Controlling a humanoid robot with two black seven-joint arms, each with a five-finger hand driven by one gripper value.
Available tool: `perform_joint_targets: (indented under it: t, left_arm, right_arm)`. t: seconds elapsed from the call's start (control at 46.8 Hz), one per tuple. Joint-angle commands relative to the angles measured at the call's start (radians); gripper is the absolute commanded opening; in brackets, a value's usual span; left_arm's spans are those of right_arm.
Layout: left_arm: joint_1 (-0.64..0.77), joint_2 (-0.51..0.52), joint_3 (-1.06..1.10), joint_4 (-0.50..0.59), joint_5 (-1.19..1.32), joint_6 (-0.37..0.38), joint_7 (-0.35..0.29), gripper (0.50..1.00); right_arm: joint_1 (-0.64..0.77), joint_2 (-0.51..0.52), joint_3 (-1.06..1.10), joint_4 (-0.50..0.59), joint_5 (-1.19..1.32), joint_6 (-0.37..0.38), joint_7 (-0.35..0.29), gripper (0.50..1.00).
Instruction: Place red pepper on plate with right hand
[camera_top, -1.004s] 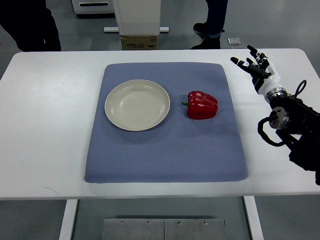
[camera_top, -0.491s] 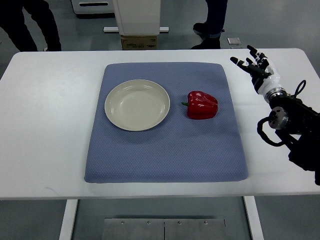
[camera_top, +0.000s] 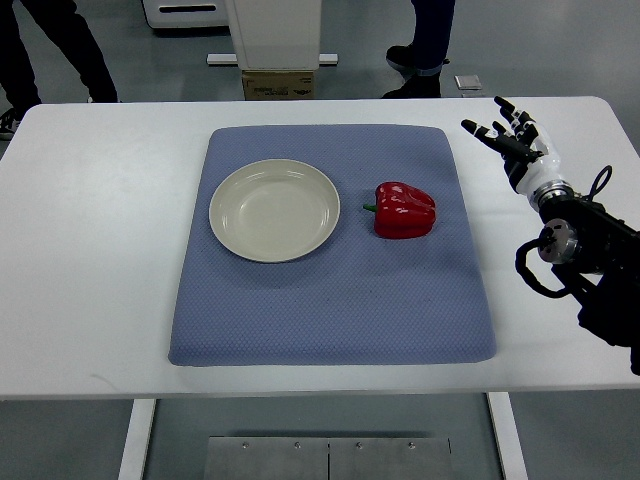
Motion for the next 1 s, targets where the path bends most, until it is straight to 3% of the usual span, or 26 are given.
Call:
perform_joint_targets:
  t: [0.0, 0.342, 0.983]
  left_arm:
    - [0.0, 0.0, 0.0, 0.0, 0.0, 0.0, 0.0, 1.0]
    - [0.0, 0.0, 0.0, 0.0, 0.002, 0.0, 0.001, 1.0]
    - [0.0, 0.0, 0.0, 0.0, 0.002, 0.0, 0.0, 1.0]
  right_arm:
    - [-0.001, -0.001, 0.0, 0.0, 0.0, 0.006, 0.0, 1.0]
    - [-0.001, -0.004, -0.005, 0.0, -0.001, 0.118, 0.0, 1.0]
    - [0.001, -0.01, -0.006, 0.0, -0.007, 0.123, 0.0, 1.0]
